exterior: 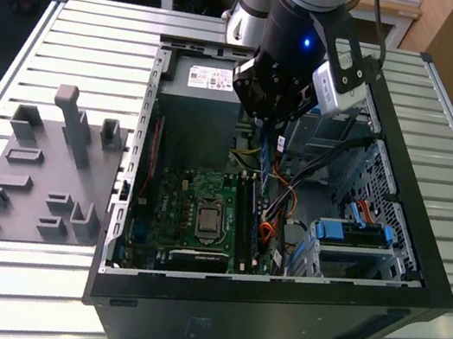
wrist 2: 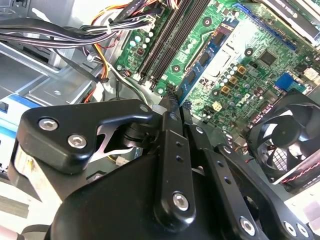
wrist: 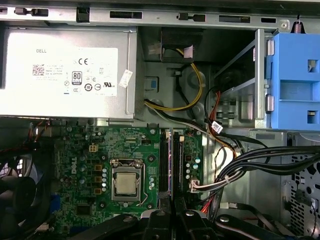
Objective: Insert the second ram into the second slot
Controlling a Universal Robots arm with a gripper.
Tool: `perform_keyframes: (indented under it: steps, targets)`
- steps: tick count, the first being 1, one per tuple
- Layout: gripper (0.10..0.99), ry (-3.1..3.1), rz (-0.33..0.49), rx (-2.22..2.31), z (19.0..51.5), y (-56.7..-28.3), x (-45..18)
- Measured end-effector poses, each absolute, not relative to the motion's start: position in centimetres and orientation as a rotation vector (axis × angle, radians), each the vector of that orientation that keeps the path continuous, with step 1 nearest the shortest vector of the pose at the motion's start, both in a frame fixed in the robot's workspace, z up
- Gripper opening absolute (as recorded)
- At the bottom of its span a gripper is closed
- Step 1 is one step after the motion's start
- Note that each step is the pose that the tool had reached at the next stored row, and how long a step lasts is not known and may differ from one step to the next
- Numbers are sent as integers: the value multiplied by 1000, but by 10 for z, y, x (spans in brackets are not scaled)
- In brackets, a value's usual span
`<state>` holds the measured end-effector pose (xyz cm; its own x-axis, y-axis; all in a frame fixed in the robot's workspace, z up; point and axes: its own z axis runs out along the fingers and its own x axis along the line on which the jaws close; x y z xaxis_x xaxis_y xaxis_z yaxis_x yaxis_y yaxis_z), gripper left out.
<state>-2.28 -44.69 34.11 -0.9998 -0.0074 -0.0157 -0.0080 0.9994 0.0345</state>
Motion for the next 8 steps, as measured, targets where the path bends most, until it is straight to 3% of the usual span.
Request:
perform_keyframes:
  steps: [8]
  targets:
    - [137,3126,54,-12,338,-447,-23]
